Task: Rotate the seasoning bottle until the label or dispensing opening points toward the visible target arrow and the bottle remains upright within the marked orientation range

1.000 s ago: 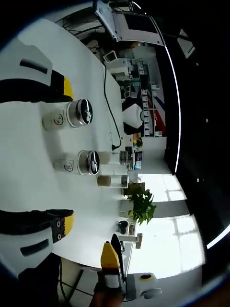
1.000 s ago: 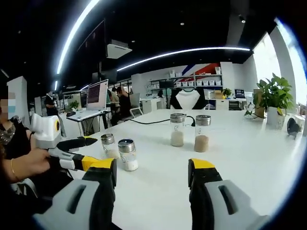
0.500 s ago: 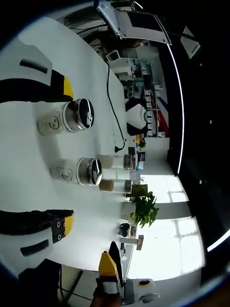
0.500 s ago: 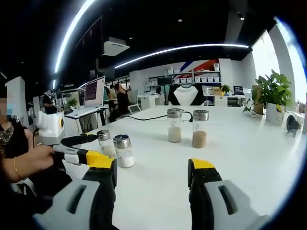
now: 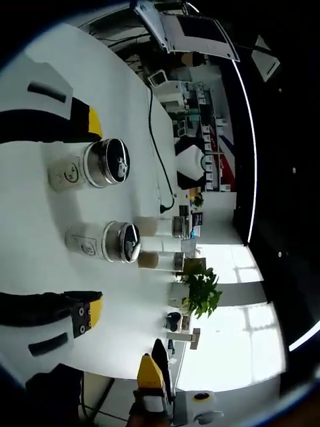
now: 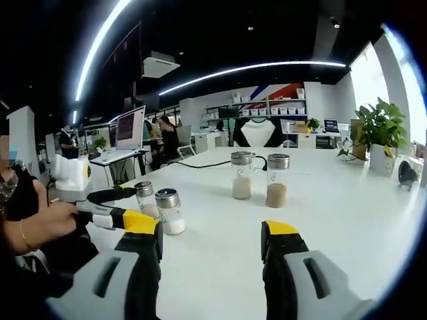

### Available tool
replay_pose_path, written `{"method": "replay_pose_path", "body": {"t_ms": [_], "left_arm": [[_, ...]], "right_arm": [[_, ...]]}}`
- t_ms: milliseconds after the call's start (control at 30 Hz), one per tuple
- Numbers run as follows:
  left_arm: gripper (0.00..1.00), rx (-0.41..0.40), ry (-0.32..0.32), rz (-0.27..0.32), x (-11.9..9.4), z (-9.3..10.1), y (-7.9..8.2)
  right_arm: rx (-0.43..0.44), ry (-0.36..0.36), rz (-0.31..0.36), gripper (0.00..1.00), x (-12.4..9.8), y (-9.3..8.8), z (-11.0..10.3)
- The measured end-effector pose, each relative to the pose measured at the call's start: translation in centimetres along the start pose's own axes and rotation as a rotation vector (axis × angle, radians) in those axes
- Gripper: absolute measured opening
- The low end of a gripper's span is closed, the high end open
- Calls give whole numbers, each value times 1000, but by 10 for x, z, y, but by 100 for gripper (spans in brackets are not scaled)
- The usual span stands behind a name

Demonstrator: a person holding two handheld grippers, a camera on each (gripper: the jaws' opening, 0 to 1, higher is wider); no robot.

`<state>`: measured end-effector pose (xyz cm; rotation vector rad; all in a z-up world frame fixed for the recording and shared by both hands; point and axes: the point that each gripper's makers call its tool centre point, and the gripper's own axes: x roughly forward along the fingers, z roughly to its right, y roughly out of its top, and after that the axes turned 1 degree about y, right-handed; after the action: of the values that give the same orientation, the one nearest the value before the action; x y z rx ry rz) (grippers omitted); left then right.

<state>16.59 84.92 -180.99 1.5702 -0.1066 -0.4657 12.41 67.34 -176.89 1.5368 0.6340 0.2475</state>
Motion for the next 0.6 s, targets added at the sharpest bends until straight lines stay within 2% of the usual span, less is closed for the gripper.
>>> {"method": "replay_pose_path", "body": {"t_ms": [200, 367, 500, 533, 567, 600], "left_arm": [[98, 22, 1, 26, -8, -1, 16], [98, 25, -1, 58, -15, -1, 31], [99, 41, -7, 72, -16, 2, 37], [99, 43, -14, 81, -16, 4, 38], [99, 28, -18, 125, -17, 6, 46], [99, 20, -21, 123, -17, 7, 46]], "right_arm": [[-8, 5, 4, 59, 6, 5, 2], [-24, 16, 24, 59, 17, 17, 5], [-31, 30, 38, 58, 29, 27, 7], [-33, 37, 42, 58, 32, 29, 6], [-36, 44, 46, 58, 36, 33, 6], [-40, 48, 55, 58, 40, 37, 5]]}}
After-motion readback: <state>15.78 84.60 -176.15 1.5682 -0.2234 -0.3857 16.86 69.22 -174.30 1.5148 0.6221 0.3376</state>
